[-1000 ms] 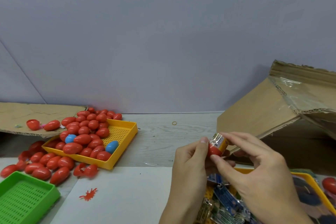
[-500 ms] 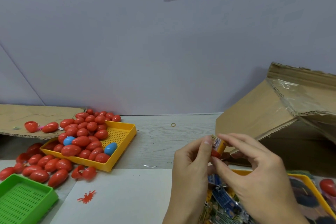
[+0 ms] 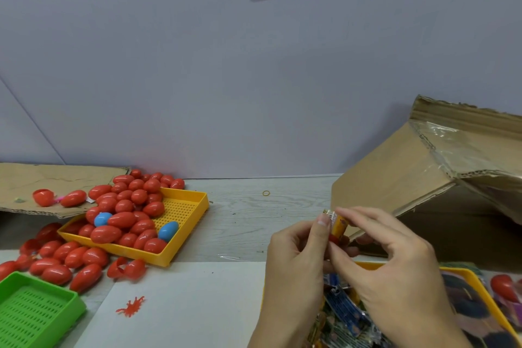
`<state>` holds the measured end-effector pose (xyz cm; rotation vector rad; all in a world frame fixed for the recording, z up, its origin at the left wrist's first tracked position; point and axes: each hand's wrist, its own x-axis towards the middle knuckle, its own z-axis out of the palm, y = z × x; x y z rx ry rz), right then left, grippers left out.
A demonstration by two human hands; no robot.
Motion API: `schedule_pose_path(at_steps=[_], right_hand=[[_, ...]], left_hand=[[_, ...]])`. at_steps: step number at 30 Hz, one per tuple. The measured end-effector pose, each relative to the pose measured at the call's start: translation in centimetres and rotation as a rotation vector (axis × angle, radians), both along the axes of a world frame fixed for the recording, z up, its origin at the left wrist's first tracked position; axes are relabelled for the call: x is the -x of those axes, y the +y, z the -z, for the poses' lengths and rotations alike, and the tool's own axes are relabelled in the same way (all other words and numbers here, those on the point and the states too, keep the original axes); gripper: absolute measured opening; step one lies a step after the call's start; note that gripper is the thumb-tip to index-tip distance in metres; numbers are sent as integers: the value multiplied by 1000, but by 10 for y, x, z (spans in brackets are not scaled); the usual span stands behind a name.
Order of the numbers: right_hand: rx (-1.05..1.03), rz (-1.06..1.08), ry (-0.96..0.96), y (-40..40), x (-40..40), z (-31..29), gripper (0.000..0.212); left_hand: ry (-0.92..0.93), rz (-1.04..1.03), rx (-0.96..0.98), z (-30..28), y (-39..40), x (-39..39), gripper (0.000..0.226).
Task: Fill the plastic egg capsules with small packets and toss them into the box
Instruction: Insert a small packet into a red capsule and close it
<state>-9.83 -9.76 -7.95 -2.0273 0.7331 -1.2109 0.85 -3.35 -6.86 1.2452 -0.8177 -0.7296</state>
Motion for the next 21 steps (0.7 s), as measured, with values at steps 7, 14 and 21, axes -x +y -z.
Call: schedule_pose_path(at_steps=[7, 14, 21], right_hand=[[1, -51, 13, -2, 1, 3, 51], [9, -88, -12, -1, 1, -1, 51], [-34, -111, -21, -1, 1, -2, 61]], left_hand=[[-69, 53, -120, -1, 5, -4, 46], [34, 80, -123, -7, 5, -3, 52], [246, 178, -159, -5, 3, 2, 46]])
